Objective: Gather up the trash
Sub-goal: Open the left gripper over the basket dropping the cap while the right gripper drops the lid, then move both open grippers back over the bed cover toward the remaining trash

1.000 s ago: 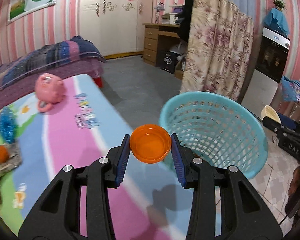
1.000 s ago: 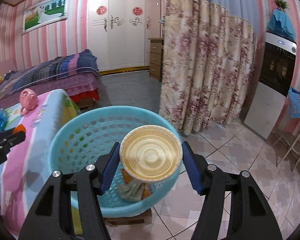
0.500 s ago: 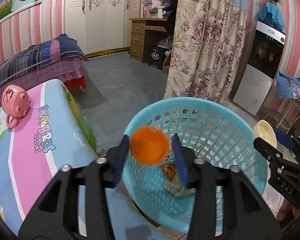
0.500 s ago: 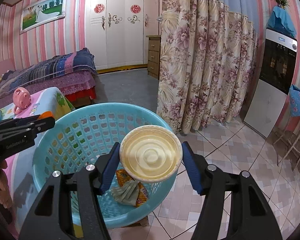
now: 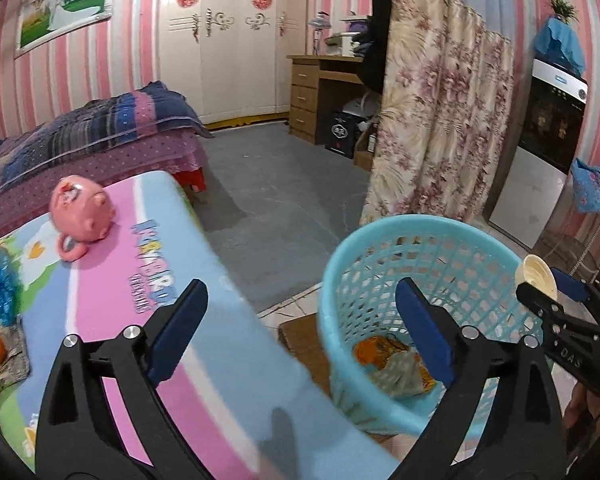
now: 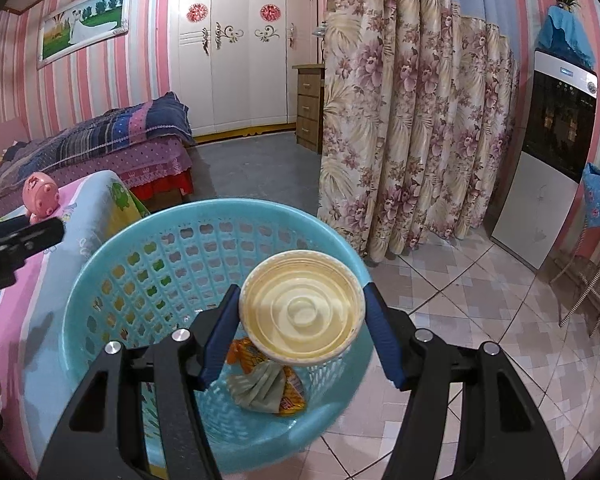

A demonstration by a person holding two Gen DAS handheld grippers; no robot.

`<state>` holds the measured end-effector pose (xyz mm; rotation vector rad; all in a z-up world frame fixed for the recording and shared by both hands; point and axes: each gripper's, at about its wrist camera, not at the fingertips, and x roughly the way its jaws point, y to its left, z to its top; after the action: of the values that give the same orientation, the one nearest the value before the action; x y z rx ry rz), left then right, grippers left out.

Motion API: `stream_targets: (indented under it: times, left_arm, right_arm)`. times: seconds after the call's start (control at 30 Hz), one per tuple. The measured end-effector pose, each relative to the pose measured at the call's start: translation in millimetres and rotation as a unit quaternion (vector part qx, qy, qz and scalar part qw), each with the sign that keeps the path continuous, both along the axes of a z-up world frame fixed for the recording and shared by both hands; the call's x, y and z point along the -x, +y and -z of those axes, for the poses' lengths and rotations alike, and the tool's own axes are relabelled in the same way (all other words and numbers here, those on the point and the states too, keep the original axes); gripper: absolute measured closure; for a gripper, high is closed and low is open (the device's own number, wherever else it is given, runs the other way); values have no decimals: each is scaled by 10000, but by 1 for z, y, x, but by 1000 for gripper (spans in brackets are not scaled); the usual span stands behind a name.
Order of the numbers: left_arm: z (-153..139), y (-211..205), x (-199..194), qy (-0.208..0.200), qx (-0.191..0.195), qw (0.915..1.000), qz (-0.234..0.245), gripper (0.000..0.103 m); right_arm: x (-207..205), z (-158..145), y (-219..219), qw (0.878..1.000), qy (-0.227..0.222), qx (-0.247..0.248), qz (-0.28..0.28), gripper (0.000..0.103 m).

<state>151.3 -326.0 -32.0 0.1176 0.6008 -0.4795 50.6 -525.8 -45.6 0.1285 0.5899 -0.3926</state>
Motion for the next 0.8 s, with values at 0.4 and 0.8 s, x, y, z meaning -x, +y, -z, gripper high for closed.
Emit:
stream_targets:
  times: [0.4, 0.8]
  left_arm:
    - [-15, 63, 21, -155, 42, 9988, -464, 6]
    - [-43, 167, 50, -290, -42, 9938, -1076, 6]
  right_arm:
    - [2, -5, 14, 9997, -172, -45, 167, 5]
    - [8, -32, 86, 9986, -407, 33, -347, 5]
